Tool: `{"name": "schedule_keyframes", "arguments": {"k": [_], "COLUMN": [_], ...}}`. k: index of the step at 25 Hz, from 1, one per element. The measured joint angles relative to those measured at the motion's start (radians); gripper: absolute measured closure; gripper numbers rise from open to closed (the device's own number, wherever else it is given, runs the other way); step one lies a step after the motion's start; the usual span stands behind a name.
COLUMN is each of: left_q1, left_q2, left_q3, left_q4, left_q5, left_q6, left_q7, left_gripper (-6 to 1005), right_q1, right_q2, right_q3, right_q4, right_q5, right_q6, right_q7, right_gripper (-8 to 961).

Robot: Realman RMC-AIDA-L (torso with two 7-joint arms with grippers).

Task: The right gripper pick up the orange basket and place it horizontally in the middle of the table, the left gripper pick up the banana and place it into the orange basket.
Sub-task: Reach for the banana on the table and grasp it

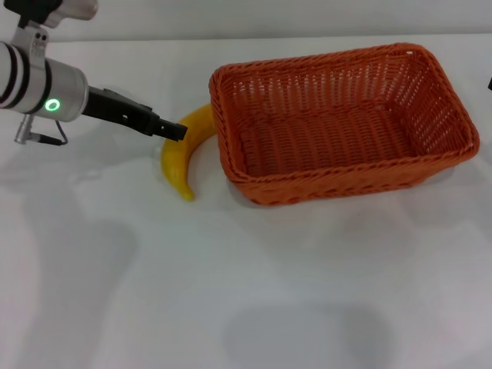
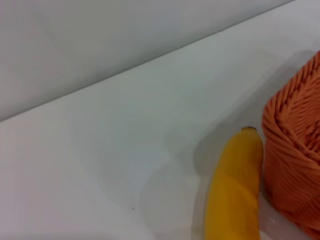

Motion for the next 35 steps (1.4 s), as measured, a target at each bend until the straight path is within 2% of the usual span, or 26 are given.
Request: {"name": "schedule_keyframes", "arguments": {"k": [17, 35], "left_q1": [0.019, 0.024], "left_q2": [-0.002, -0.003], "left_q3": [0.0, 0.0], "left_q4": [0.073, 0.075], "left_q5": [0.006, 0.003], "left_q6": [-0.081, -0.104], "left_q7": [0.006, 0.011], "left_gripper": [200, 214], "right_q1": [-0.006, -0.009], "right_q2": [0.002, 0.002], "right_q3": [-0.002, -0.012], "right_q4": [0.002, 0.002], "right_q5": [0.0, 0.0], "right_q6": [-0.015, -0.014], "right_q7": [0.013, 0.014], "right_gripper": [113, 113]}}
